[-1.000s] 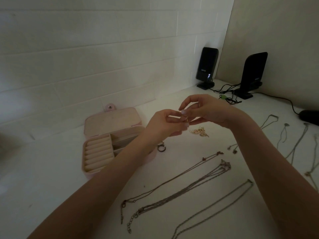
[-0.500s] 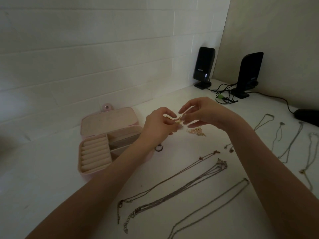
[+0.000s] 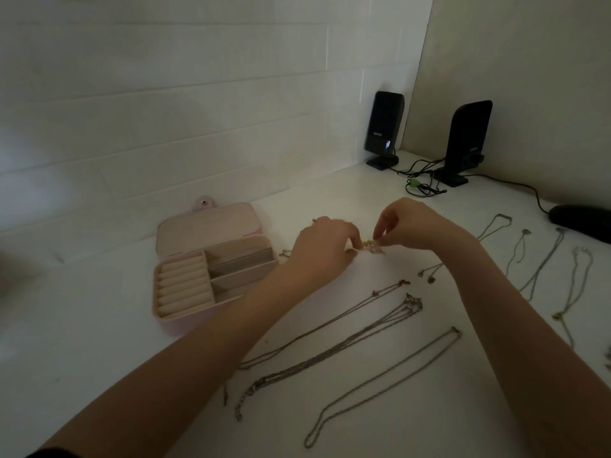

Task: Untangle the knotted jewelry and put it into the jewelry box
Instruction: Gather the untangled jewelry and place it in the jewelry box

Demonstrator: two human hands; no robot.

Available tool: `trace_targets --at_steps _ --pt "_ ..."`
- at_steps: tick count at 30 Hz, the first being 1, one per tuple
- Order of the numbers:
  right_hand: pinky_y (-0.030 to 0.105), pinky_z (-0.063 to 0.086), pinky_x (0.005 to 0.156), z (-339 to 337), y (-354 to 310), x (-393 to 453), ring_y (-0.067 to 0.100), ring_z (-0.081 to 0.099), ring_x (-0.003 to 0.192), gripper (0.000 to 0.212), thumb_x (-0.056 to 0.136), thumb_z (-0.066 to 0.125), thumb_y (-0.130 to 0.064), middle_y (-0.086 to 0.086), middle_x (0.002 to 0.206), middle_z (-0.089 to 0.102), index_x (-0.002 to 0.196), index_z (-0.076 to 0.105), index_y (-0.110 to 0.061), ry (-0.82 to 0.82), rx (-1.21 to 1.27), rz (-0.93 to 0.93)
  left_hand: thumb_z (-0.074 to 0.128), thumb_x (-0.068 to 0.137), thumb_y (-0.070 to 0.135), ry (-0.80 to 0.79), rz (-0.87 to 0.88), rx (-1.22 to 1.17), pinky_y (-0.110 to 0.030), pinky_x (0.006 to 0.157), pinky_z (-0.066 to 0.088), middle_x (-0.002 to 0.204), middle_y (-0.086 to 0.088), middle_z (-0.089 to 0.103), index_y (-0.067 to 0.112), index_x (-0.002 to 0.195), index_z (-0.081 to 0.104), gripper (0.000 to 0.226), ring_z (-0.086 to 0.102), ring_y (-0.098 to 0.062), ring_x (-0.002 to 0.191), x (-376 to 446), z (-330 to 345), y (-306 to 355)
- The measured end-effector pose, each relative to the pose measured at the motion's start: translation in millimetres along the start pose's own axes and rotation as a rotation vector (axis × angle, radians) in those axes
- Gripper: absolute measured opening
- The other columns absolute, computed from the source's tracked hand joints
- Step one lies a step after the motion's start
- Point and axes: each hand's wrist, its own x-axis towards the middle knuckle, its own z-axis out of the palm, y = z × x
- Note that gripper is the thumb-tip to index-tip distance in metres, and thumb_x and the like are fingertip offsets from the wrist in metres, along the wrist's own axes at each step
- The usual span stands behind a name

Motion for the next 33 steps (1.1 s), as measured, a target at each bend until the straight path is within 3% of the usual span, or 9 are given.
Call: trace_targets --at_steps 5,11,16,19,21,24,27,29,33 --pt "0.026 0.048 0.074 -6 6 -42 0.007 0.053 0.078 0.017 0.077 0.078 -0.030 -0.009 0.089 0.056 0.086 0.063 -0.029 -0.333 -0.207 0.023 0.064 0.087 0.018 0.053 0.015 -0.133 -0.031 0.083 0.046 0.093 0.012 0.062 0.021 0.093 0.071 0.009 0.056 -0.013 0.093 -39 -20 -5" --pt "0.020 0.037 0.061 6 7 -65 0.006 0.051 0.070 0.010 0.085 0.071 -0.022 -0.008 0.077 0.058 0.079 0.062 -0.023 -0.267 -0.174 -0.037 0.065 0.089 0.021 -0.033 -0.025 -0.203 -0.020 0.077 0.040 0.102 0.005 0.065 0.018 0.102 0.069 0.014 0.056 -0.010 0.094 -72 -19 4" --pt "0.024 0.045 0.071 12 5 -74 0.015 0.056 0.081 0.009 0.092 0.061 -0.019 -0.003 0.086 0.061 0.083 0.059 -0.019 -0.166 -0.144 -0.093 0.066 0.089 0.027 -0.019 -0.054 -0.238 -0.019 0.082 0.037 0.122 -0.002 0.059 0.014 0.119 0.063 0.033 0.055 -0.017 0.109 -74 -6 16" --pt "0.025 0.050 0.072 15 -2 -80 0.017 0.065 0.086 0.008 0.096 0.055 -0.015 0.000 0.088 0.068 0.088 0.056 -0.013 -0.115 0.166 -0.117 0.066 0.088 0.033 -0.066 -0.070 -0.224 -0.016 0.080 0.033 0.126 -0.003 0.057 0.012 0.126 0.059 0.043 0.054 -0.018 0.112 -67 4 26" --pt "0.020 0.050 0.067 15 -6 -85 0.012 0.067 0.084 0.007 0.098 0.051 -0.017 0.000 0.088 0.070 0.097 0.054 -0.010 -0.100 0.397 -0.098 0.063 0.090 0.027 -0.049 -0.079 -0.246 -0.020 0.077 0.036 0.114 -0.007 0.064 0.009 0.113 0.065 0.029 0.057 -0.022 0.105 -63 11 29" --pt "0.022 0.055 0.067 18 -9 -89 0.011 0.070 0.082 0.012 0.100 0.046 -0.016 0.007 0.095 0.071 0.104 0.050 -0.005 -0.042 0.732 -0.058 0.061 0.090 0.016 0.063 -0.190 -0.469 -0.021 0.072 0.043 0.091 -0.004 0.069 0.014 0.087 0.065 0.005 0.063 -0.016 0.086 -59 15 23" --pt "0.028 0.059 0.070 17 -12 -87 0.018 0.072 0.087 0.014 0.103 0.040 -0.013 0.012 0.102 0.071 0.108 0.047 -0.002 0.047 1.049 -0.049 0.059 0.092 0.007 0.027 -0.262 -0.849 -0.023 0.067 0.052 0.073 -0.006 0.068 0.012 0.079 0.061 0.014 0.065 -0.007 0.061 -60 5 15" --pt "0.029 0.059 0.071 13 -15 -83 0.024 0.071 0.093 0.012 0.103 0.038 -0.013 0.013 0.108 0.070 0.107 0.045 -0.004 0.049 1.159 -0.058 0.055 0.095 0.005 -0.043 -0.255 -1.015 -0.020 0.056 0.053 0.068 -0.006 0.064 0.007 0.084 0.062 0.013 0.062 -0.008 0.051 -64 -10 12" --pt "0.023 0.057 0.064 6 -25 -72 0.020 0.072 0.083 0.006 0.101 0.042 -0.009 0.015 0.096 0.073 0.098 0.046 -0.006 0.008 1.248 -0.103 0.051 0.097 0.013 -0.029 -0.160 -0.894 -0.017 0.050 0.040 0.057 0.008 0.057 0.013 0.085 0.068 0.020 0.047 -0.005 0.049 -68 -36 -2"
